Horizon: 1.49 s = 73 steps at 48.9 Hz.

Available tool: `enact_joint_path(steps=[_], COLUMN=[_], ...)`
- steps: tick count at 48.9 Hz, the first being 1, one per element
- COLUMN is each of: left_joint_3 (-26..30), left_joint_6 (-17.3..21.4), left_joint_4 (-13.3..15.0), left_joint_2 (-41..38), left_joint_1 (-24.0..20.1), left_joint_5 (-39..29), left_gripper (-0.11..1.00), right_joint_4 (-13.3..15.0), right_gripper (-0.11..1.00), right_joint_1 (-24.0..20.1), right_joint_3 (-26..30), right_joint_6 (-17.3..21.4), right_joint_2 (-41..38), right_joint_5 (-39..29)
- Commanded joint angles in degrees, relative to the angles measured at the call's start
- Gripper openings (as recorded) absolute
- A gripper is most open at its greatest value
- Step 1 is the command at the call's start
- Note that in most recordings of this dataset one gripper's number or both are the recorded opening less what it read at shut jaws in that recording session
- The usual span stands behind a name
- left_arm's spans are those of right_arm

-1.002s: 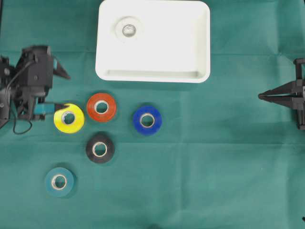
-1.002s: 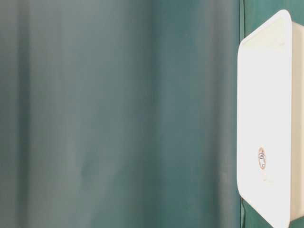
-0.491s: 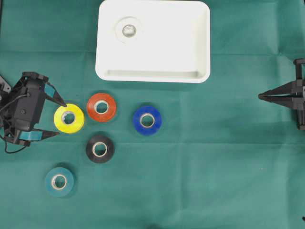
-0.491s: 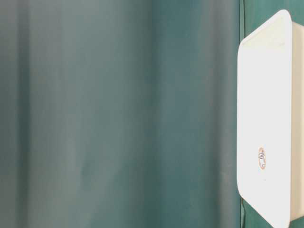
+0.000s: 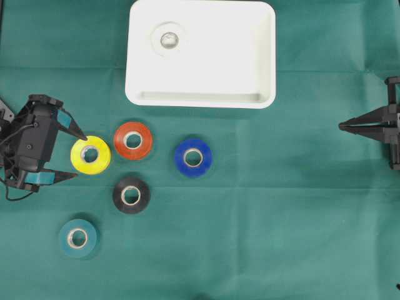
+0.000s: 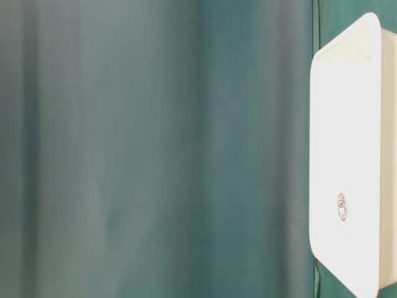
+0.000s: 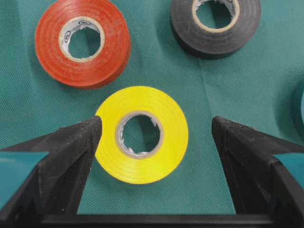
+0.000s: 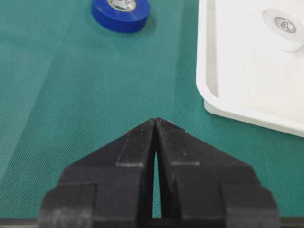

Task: Put the tape into the white case with the left arm.
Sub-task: 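Lower the left gripper over the yellow tape roll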

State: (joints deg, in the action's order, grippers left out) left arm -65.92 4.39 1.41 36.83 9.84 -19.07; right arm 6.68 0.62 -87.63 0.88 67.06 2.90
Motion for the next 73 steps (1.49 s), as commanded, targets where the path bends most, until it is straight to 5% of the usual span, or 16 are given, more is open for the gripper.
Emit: enact_joint_path(steps=[1, 20, 40, 73], left_joint_3=[0.4, 4.0, 5.2, 2.8], left_joint_6=[0.1, 0.1, 0.0, -1.6], left_joint_4=[-0.1, -0.1, -0.1, 0.1], left_joint_2=[0.1, -7.3, -9.0, -20.7], left_joint_1=[0.2, 0.9, 1.7, 2.7], left_joint_5=[0.0, -8.1, -8.3, 2.0], left_gripper=[0.93, 0.93, 0.93, 0.92], right_joint_4=[0.1, 0.1, 0.1, 0.1], right_gripper=[-0.1, -0.1, -0.1, -0.1], right_joint_1=[0.0, 0.1, 0.1, 0.1], right_joint_3=[0.5, 0.5, 0.5, 0.6], right_joint_6=[0.1, 0.1, 0.1, 0.1], right_joint_2=[-0.4, -0.5, -0.5, -0.5], right_joint_5=[0.5, 0.5, 0.5, 0.5])
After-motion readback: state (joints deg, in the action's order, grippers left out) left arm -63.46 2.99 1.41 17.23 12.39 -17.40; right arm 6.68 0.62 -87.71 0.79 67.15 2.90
